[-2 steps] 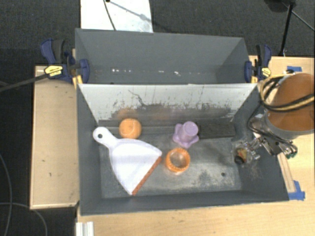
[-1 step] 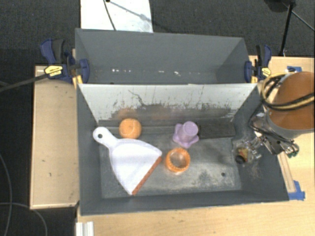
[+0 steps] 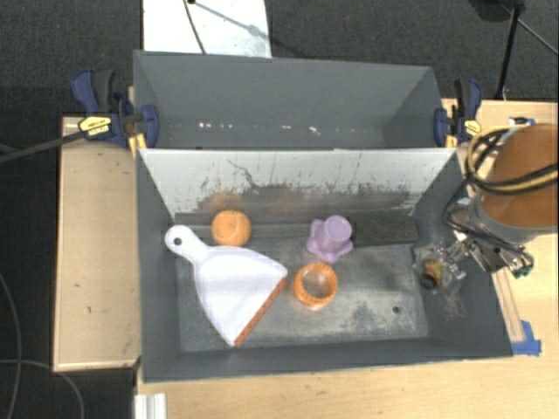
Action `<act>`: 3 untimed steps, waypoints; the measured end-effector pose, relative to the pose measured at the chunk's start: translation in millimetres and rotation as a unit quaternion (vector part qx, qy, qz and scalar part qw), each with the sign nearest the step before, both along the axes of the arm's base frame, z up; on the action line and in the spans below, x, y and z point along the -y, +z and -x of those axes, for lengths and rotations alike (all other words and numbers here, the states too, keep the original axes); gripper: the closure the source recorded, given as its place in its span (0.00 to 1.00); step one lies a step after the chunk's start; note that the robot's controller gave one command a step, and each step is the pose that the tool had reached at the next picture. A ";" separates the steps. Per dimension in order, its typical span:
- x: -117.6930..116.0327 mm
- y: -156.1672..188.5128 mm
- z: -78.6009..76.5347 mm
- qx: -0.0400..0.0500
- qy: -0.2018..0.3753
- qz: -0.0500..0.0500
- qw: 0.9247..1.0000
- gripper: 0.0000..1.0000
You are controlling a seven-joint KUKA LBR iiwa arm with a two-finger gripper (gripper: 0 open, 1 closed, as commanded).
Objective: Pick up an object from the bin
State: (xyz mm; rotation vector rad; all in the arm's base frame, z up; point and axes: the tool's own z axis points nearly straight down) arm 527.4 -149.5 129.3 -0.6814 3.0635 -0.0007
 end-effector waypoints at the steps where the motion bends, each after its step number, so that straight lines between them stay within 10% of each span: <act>1: -0.6 11.8 1.1 -0.003 0.000 -0.001 1.000 1.00; 3: -0.1 46.2 -0.4 0.001 -0.001 0.000 1.000 1.00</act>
Offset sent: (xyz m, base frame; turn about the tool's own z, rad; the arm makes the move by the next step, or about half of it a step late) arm 0.0000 0.0000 0.0018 0.0000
